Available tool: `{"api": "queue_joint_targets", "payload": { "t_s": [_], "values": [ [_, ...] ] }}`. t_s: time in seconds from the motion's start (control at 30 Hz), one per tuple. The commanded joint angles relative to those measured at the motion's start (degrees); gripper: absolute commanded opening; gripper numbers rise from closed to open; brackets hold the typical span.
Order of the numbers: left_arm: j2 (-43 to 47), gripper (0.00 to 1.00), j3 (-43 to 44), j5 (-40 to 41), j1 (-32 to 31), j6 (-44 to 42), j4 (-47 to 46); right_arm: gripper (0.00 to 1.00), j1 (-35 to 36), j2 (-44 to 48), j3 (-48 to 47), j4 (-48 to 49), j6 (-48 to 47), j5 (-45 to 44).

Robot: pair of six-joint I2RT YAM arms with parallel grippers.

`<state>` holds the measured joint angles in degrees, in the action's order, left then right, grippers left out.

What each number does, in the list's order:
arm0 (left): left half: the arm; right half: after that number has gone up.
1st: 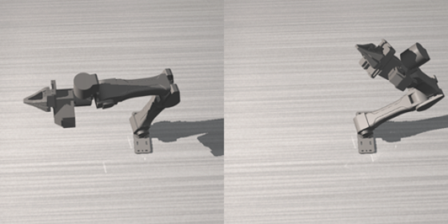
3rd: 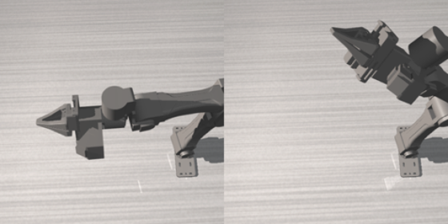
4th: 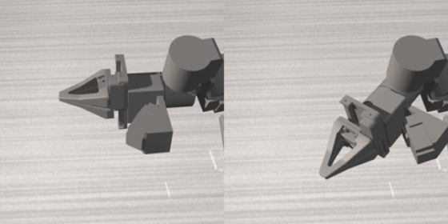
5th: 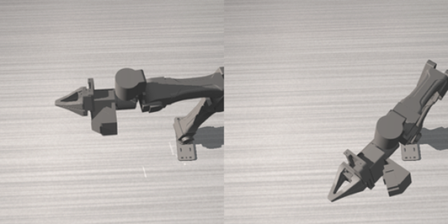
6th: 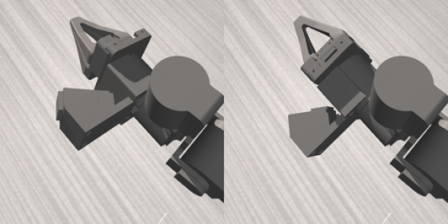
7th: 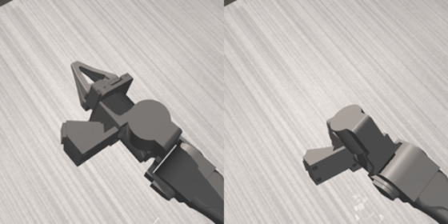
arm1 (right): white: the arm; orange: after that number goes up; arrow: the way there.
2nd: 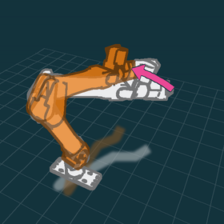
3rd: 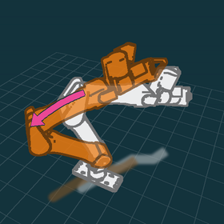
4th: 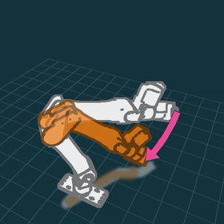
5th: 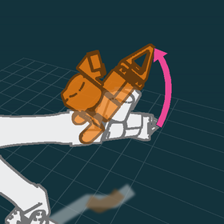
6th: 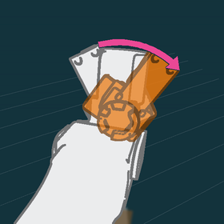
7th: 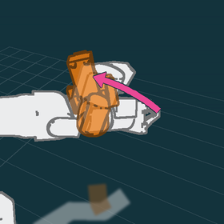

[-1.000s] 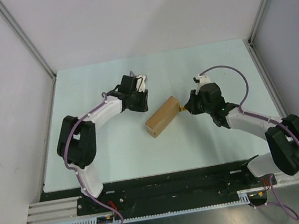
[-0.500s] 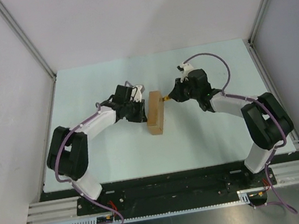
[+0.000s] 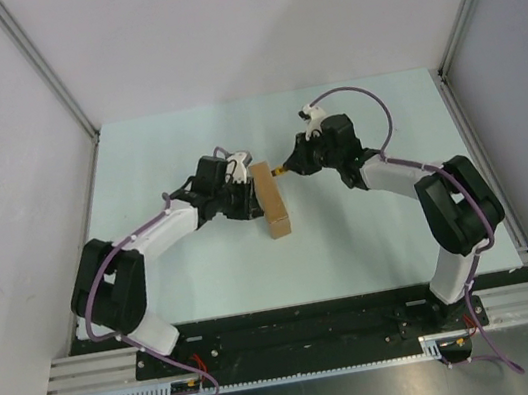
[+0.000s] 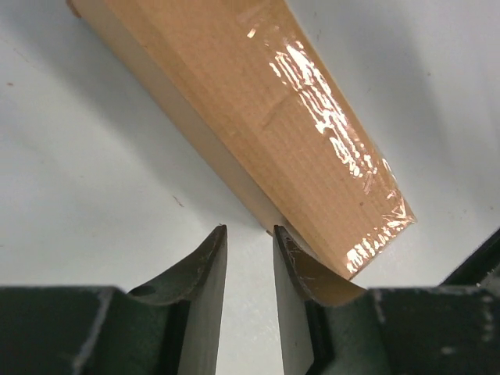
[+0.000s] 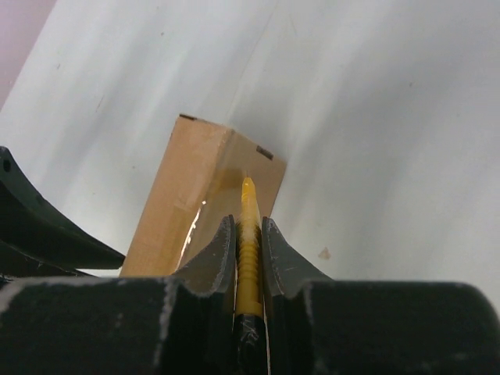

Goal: Unpack the express box

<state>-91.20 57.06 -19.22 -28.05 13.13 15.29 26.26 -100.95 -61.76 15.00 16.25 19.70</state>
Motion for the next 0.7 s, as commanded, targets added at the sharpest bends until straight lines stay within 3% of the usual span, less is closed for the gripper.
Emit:
{"api": "queue_joint_targets", "payload": {
  "t_s": [0.0, 0.17, 0.33, 0.5, 0.67],
  "values": [
    [3.7, 0.35, 1.7, 4.5, 0.3, -0.4, -2.5, 0.00, -0.2, 2.1, -4.2, -2.3, -1.1, -3.1],
    [8.6, 0.34, 2.2, 13.1, 3.8, -3.0, -2.7, 0.00, 0.9, 8.6, -4.5, -9.2, -2.4, -9.3],
    [8.4, 0.36, 8.1, 14.9, 4.9, -5.9, -3.2, 0.00, 5.6, 17.3, -4.4, -18.5, -6.1, -17.6],
    [-0.3, 0.37, 19.5, 12.4, 4.9, -5.9, -3.2, 0.00, 13.7, 25.9, -3.7, -26.0, -8.7, -19.5],
    [-10.2, 0.39, 29.4, 8.7, 5.4, -5.1, -3.2, 0.00, 21.6, 32.5, 5.5, -26.1, -9.9, -19.0]
  ]
}}
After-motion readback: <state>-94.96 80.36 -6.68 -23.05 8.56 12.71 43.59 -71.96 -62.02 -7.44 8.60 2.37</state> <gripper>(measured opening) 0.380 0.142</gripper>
